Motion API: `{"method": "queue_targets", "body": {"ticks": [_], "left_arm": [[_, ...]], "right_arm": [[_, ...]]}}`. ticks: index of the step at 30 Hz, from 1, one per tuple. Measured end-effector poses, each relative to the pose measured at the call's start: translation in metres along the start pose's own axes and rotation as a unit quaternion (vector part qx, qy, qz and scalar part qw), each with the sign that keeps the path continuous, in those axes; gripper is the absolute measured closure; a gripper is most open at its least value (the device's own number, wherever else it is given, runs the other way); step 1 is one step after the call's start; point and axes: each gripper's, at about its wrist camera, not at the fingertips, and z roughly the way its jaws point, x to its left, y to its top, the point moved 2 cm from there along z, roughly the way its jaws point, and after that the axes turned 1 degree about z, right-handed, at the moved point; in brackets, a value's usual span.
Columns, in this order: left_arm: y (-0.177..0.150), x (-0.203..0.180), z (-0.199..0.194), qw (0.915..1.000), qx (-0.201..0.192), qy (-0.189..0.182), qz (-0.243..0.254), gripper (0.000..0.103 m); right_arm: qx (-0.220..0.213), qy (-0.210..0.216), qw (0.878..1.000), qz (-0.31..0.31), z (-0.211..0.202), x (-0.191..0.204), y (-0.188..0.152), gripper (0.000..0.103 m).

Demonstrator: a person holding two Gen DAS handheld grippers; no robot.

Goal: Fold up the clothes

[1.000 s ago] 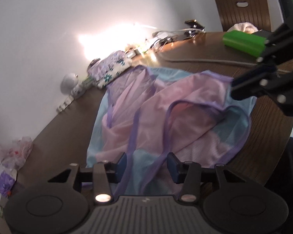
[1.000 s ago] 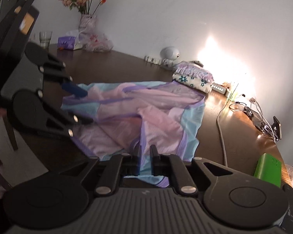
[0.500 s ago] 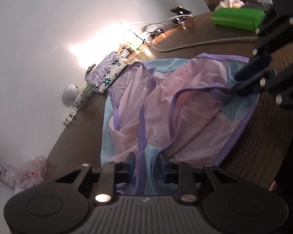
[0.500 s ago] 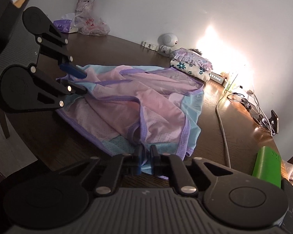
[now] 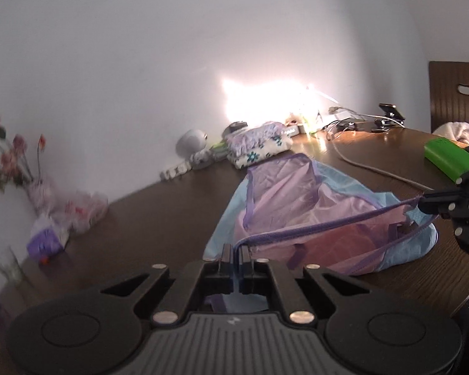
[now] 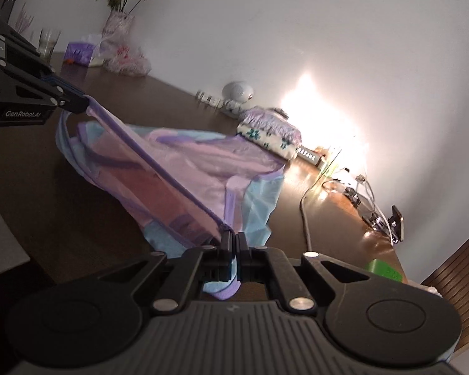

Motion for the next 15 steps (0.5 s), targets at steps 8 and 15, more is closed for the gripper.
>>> {"method": "queue_targets", "body": {"ticks": [8, 15], "left_arm": [[-0.014, -0.005, -0.003, 0.9998, 0.014, 0.001, -0.013, 0.101], [-0.011, -0.001, -0.007, 0.9998, 0.002, -0.001, -0.018, 0.101]], "right_arm": [[0.006, 0.001, 0.999, -0.032, 0.004, 0.018, -0.006, 0.093], [0.006, 0.025, 0.997, -0.069, 0.01, 0.038, -0.004, 0.07]]}}
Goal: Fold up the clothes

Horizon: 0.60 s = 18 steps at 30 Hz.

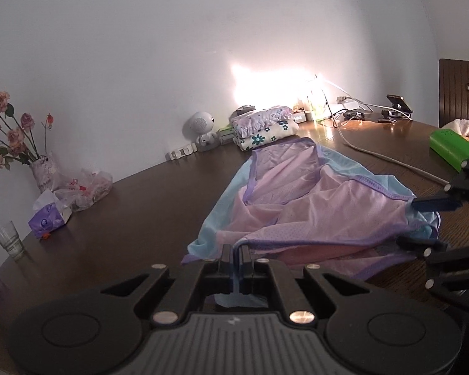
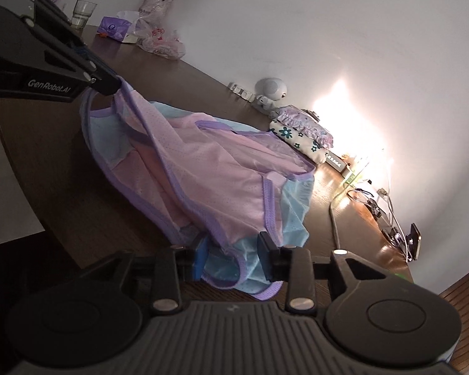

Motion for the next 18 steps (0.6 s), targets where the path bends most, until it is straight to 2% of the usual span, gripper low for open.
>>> {"method": "queue_targets", "body": {"ticks": [3, 5, 8, 14, 15, 16, 17, 18], "left_arm": [[-0.002, -0.001, -0.002, 1.0, -0.003, -0.002, 0.001, 0.101], [-0.005, 0.0, -0.001, 1.0, 0.001, 0.001, 0.005, 0.1], [-0.01, 0.001, 0.002, 0.9998, 0.013, 0.007, 0.011, 0.101], [-0.019, -0.01, 0.008, 0.9986, 0.033, 0.013, 0.04, 0.1], [-0.02, -0.012, 0.008, 0.9984, 0.034, 0.011, 0.044, 0.099], [-0.021, -0.014, 0.008, 0.998, 0.033, 0.006, 0.053, 0.093], [-0.022, -0.016, 0.008, 0.9975, 0.031, 0.0, 0.063, 0.09], [-0.023, -0.019, 0.008, 0.9967, 0.027, -0.004, 0.077, 0.078]], "right_arm": [[-0.001, -0.005, 1.0, -0.017, 0.004, 0.007, 0.005, 0.07], [0.001, -0.028, 0.999, -0.023, 0.005, 0.005, 0.004, 0.07], [0.007, -0.057, 0.998, -0.035, 0.003, -0.002, -0.002, 0.07], [0.008, -0.081, 0.996, -0.044, -0.005, -0.01, -0.015, 0.072], [0.006, -0.082, 0.996, -0.045, -0.005, -0.011, -0.015, 0.083], [0.003, -0.082, 0.996, -0.042, -0.006, -0.011, -0.014, 0.089], [-0.001, -0.081, 0.996, -0.038, -0.006, -0.011, -0.014, 0.091], [-0.005, -0.081, 0.996, -0.035, -0.007, -0.012, -0.013, 0.092]]}}
